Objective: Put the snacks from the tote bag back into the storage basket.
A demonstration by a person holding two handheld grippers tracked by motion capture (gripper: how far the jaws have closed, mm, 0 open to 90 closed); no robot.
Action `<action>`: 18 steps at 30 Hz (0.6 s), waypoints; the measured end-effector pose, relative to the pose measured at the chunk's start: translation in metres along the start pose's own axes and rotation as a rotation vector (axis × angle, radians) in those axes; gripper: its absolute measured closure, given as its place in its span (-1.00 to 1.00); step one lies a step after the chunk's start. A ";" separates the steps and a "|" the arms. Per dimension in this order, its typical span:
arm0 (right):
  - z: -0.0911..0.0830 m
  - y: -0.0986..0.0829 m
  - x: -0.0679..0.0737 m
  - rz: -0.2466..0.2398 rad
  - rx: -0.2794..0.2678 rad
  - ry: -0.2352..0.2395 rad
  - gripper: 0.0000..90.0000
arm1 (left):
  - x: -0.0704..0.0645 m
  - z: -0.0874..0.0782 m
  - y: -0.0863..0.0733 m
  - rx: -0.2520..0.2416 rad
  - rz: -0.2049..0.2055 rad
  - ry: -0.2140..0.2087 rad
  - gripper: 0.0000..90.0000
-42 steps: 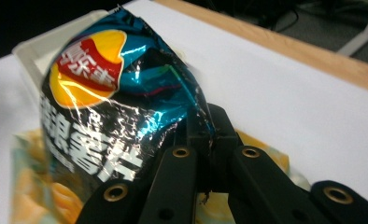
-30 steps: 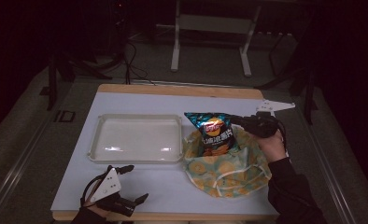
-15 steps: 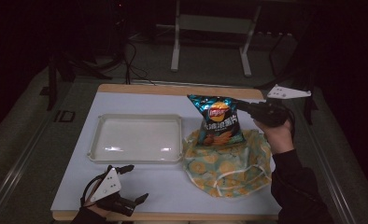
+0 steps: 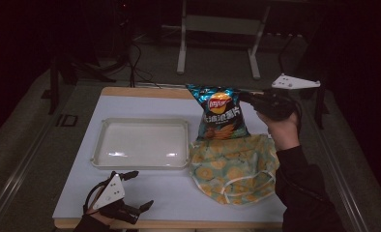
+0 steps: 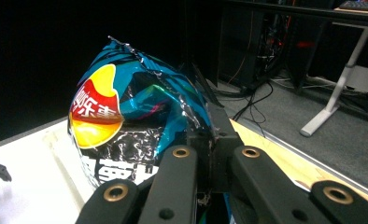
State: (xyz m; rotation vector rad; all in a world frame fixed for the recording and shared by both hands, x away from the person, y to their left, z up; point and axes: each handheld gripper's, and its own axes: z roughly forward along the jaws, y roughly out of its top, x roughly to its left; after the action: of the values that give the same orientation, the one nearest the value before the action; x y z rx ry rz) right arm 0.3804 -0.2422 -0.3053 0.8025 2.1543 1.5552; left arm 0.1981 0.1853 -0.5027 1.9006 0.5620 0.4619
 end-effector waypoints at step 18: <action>0.050 0.012 0.033 -0.017 -0.003 0.051 1.00 | 0.000 -0.001 0.000 -0.003 0.000 -0.002 -0.98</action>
State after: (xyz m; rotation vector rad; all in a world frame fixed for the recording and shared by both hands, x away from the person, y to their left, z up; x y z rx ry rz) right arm 0.3867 -0.1816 -0.3088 0.7497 2.1891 1.5866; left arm 0.1971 0.1861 -0.5024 1.8981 0.5594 0.4604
